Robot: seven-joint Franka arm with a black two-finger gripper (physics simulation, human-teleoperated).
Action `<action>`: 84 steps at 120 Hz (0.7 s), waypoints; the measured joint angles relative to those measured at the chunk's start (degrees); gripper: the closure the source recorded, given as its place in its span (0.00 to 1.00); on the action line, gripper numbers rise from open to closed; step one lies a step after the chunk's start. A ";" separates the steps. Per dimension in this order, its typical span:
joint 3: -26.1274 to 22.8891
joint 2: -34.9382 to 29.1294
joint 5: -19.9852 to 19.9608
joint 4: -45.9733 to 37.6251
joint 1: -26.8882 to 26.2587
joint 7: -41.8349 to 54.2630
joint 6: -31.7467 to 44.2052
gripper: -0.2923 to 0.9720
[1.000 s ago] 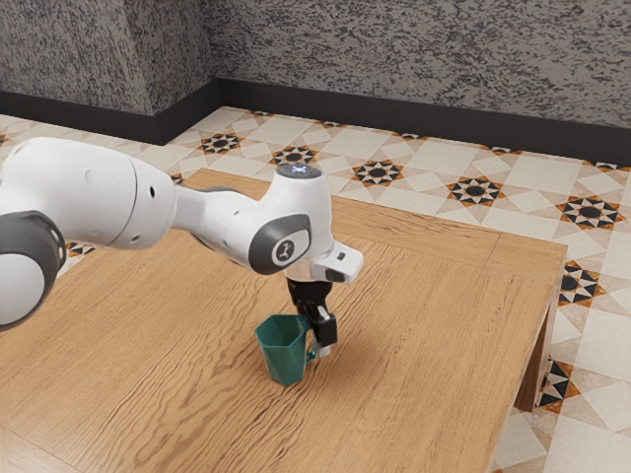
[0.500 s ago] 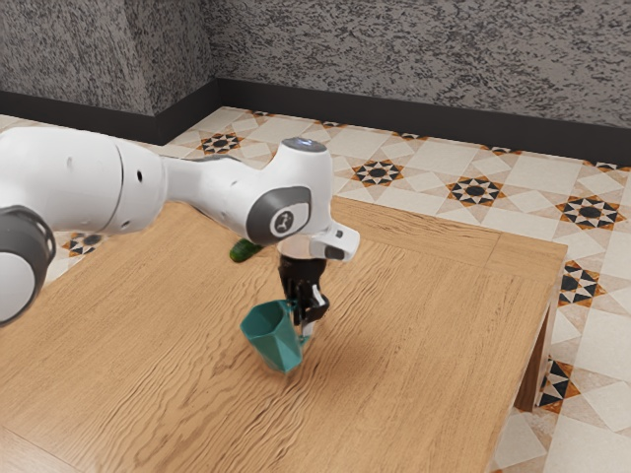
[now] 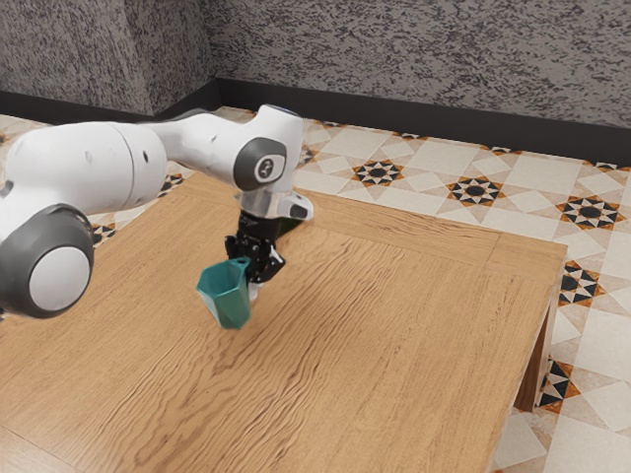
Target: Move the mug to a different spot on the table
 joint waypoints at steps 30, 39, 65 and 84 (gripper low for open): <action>-1.20 5.45 -1.57 6.61 4.26 -2.79 -2.77 0.83; -1.83 7.34 -2.43 8.73 5.54 -3.43 -3.15 0.83; -3.34 12.87 -3.76 13.41 8.74 -4.88 -3.71 0.83; -3.39 14.39 -3.93 13.77 9.06 -5.65 -3.88 0.84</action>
